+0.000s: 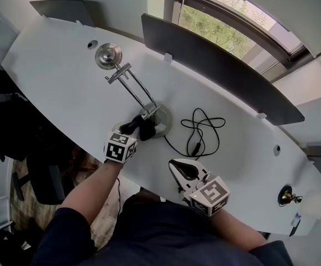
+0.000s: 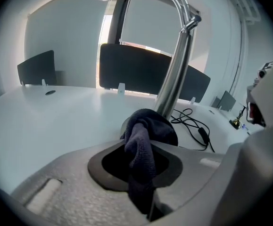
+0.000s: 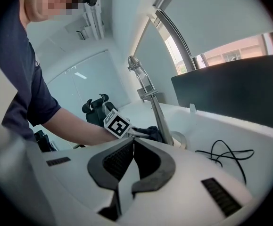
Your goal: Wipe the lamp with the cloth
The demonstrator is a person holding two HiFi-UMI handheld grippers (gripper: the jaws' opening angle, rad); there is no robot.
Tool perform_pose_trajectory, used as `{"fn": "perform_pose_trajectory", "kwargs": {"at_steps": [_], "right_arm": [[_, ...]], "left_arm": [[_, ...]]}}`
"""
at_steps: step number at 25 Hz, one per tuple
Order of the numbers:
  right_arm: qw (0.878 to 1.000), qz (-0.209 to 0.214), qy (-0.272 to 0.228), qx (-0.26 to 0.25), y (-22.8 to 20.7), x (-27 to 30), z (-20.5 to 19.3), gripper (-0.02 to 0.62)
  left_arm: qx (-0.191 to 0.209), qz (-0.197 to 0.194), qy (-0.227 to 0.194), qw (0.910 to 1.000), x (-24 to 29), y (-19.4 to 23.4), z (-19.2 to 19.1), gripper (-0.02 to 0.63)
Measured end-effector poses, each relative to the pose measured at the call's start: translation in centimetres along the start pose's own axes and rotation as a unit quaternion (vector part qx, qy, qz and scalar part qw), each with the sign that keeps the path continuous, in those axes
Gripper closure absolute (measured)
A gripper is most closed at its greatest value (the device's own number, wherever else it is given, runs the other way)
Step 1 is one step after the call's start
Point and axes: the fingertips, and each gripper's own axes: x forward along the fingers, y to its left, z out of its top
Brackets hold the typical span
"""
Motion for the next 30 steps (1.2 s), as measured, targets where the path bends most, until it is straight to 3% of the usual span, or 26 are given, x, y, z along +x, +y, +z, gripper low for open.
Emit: {"fn": "perform_pose_trajectory", "kwargs": {"at_steps": [10,18,23,30], "right_arm": [[0.999,-0.029,-0.005,0.019,-1.8,-1.0,-0.2,0.584],[0.999,-0.039,-0.006,0.025,-3.1,-1.6,-0.3,0.584],[0.999,-0.037,-0.014,0.015,-2.8,-2.1,0.6,0.584],[0.999,-0.030,-0.027,-0.009,-1.6,-2.8,2.2,0.584]], "left_arm": [[0.029,0.001,0.002,0.9996,2.9,1.5,3.3,0.543],[0.022,0.003,-0.014,0.9997,4.3,1.6,5.3,0.542],[-0.001,0.005,-0.041,0.9992,2.2,1.2,6.5,0.543],[-0.028,-0.009,-0.084,0.9960,-4.0,-1.4,5.0,0.543]]}}
